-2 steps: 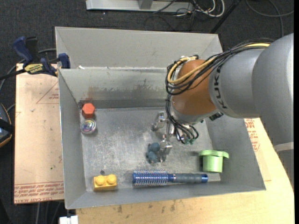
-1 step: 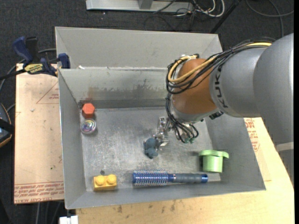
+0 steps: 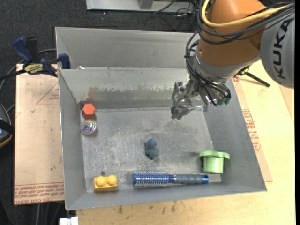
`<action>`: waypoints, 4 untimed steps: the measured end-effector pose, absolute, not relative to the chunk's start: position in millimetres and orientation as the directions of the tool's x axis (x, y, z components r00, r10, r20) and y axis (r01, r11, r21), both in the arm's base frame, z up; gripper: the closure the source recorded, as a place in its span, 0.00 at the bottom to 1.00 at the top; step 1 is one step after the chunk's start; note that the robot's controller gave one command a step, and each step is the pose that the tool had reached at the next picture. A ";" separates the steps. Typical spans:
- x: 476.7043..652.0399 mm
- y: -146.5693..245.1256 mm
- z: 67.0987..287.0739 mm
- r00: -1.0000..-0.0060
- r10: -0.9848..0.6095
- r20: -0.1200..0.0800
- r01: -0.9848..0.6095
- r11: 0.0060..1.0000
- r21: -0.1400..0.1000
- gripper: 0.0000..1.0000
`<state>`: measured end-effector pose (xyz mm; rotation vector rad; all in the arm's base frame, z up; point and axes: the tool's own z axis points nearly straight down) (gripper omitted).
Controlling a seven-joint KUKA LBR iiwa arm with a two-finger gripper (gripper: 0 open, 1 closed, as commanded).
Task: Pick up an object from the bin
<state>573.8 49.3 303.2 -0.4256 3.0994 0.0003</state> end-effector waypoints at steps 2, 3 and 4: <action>551.0 96.4 173.6 -0.906 -0.422 0.006 -0.422 0.906 0.004 0.00; 553.1 95.3 177.6 -0.907 -0.420 -0.001 -0.420 0.907 0.001 1.00; 566.8 96.8 247.3 -0.938 -0.348 -0.011 -0.348 0.938 -0.001 1.00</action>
Offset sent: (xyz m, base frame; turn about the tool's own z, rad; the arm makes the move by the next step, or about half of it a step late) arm 0.0000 0.0000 0.0000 0.0000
